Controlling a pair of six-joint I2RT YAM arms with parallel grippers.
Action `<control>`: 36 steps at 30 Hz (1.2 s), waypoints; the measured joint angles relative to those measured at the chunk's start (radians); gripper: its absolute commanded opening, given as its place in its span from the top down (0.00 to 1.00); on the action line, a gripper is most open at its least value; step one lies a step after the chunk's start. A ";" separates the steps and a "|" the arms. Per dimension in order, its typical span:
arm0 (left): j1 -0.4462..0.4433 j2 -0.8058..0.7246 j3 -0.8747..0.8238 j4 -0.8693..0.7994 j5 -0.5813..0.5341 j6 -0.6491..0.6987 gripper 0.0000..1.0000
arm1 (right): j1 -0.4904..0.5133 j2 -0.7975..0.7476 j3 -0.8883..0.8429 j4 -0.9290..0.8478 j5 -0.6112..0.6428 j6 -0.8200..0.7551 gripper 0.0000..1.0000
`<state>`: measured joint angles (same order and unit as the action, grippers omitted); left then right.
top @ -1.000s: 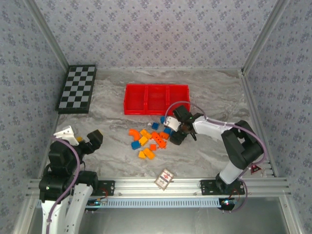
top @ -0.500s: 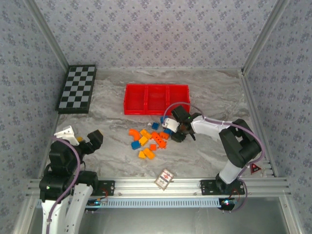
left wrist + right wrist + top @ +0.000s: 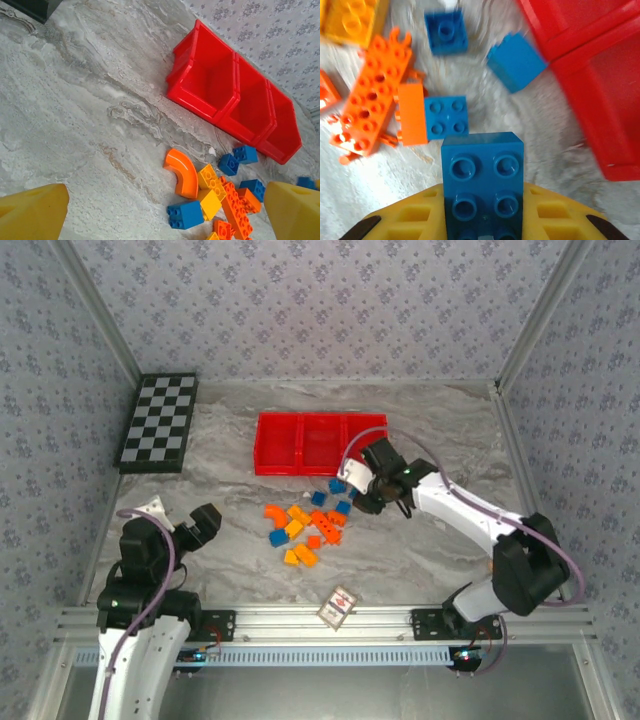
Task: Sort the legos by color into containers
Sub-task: Pick up the lego from the center of the table, then place the lego in the container.
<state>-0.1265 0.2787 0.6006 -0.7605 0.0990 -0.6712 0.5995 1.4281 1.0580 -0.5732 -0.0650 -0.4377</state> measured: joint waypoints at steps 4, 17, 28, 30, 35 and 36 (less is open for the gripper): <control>0.000 0.016 0.029 -0.002 -0.017 0.019 0.00 | -0.080 -0.024 0.089 -0.005 -0.053 0.090 0.76; 0.000 0.050 0.060 -0.008 -0.018 0.034 0.00 | -0.260 0.429 0.597 -0.108 -0.117 0.352 0.76; 0.000 0.050 0.121 -0.068 -0.029 0.051 0.00 | -0.278 0.665 0.773 -0.231 -0.134 0.449 0.71; 0.000 0.051 0.142 -0.079 -0.028 0.069 0.00 | -0.278 0.679 0.783 -0.240 -0.134 0.455 0.69; 0.000 0.060 0.158 -0.085 -0.028 0.116 0.00 | -0.278 0.693 0.793 -0.257 -0.134 0.469 0.59; 0.000 0.065 0.158 -0.085 -0.025 0.122 0.00 | -0.278 0.694 0.794 -0.260 -0.134 0.472 0.57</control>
<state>-0.1265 0.3439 0.7589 -0.8459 0.0742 -0.5491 0.3210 2.1216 1.8523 -0.8330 -0.1993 0.0345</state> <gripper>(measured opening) 0.997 0.394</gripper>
